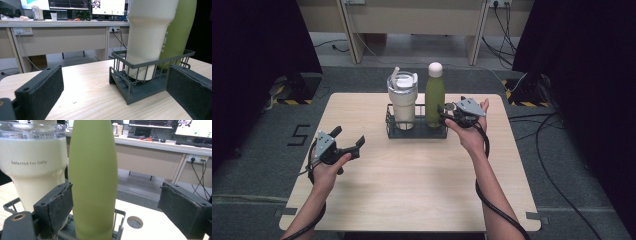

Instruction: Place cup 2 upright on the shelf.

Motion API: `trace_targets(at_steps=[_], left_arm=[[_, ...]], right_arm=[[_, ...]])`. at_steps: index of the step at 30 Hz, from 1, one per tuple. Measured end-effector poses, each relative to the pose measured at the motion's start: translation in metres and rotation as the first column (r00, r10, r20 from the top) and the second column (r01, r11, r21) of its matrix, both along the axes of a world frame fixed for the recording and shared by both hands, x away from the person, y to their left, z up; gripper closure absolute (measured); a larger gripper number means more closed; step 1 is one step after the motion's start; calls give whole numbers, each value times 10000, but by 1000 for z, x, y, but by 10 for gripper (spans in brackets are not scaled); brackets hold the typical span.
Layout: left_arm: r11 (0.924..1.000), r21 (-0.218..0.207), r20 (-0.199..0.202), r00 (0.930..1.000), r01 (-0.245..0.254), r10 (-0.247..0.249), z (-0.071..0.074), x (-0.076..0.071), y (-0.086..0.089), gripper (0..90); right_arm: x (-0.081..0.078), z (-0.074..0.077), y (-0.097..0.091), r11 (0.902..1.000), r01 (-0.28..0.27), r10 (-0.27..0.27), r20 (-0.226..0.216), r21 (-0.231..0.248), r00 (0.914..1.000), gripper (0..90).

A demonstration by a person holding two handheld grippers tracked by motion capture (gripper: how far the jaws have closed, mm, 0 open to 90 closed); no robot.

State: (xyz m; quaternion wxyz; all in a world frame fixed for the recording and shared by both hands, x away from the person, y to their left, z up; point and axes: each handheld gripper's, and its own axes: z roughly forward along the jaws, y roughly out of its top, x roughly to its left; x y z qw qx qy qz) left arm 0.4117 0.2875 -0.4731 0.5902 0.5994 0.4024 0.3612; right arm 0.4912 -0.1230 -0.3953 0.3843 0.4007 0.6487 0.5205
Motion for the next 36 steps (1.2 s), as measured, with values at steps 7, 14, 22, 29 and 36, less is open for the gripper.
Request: trace_targets(at_steps=[7,14,22,29,36], left_arm=[[10000,-9,-18,10000,-29,29,0,0,0,10],[10000,-52,-37,10000,-28,28,-1,0,-1,10],[10000,0,-55,10000,-37,37,-1,-1,-1,10],[10000,-12,-30,10000,-40,40,0,0,0,10],[9999,-100,-111,9999,-16,15,-2,0,-1,10]], right_arm=[[-16,-6,-17,9998,179,-179,-41,69,9998,126],[-29,-8,-29,9996,289,-289,-3,21,9996,128],[-41,-15,-41,9990,440,-440,-111,-62,9990,130],[-54,-27,-54,9975,700,-702,-305,-72,9971,135],[-70,-41,-71,9945,1051,-1049,-478,23,9933,144]])
